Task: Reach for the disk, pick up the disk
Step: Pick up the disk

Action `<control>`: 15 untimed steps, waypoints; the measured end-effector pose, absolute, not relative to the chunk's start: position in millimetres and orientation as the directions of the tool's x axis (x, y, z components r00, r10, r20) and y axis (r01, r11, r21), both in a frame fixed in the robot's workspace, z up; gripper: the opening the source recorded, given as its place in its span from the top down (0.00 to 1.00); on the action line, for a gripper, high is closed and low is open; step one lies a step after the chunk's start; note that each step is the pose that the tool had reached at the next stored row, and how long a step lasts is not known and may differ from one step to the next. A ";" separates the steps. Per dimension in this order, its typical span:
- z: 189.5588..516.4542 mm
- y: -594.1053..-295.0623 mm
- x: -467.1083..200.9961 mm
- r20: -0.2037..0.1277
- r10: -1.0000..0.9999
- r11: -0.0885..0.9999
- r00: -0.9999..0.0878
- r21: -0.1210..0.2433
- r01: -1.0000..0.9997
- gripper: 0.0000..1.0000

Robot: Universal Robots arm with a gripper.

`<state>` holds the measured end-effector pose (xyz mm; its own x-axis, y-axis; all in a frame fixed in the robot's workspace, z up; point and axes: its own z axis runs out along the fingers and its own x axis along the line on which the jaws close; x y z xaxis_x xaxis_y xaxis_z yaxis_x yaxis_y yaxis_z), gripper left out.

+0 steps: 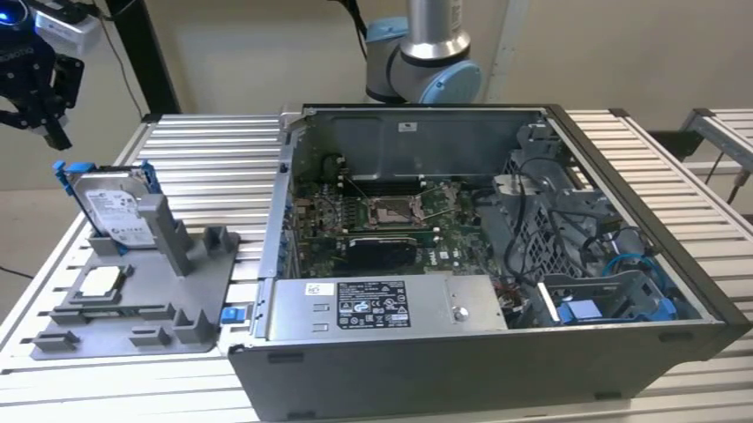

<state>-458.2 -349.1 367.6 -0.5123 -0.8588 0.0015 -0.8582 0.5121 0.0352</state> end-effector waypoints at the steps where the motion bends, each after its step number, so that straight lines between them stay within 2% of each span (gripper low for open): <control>1: 367.6 -349.1 -458.2 0.001 -0.868 0.497 -0.497 0.035 -0.867 1.00; 7: 367.6 -349.1 -458.3 0.001 -0.909 0.416 -0.416 0.035 -0.909 1.00; 15: 367.6 -349.1 -458.2 0.001 -0.917 0.398 -0.398 0.034 -0.917 1.00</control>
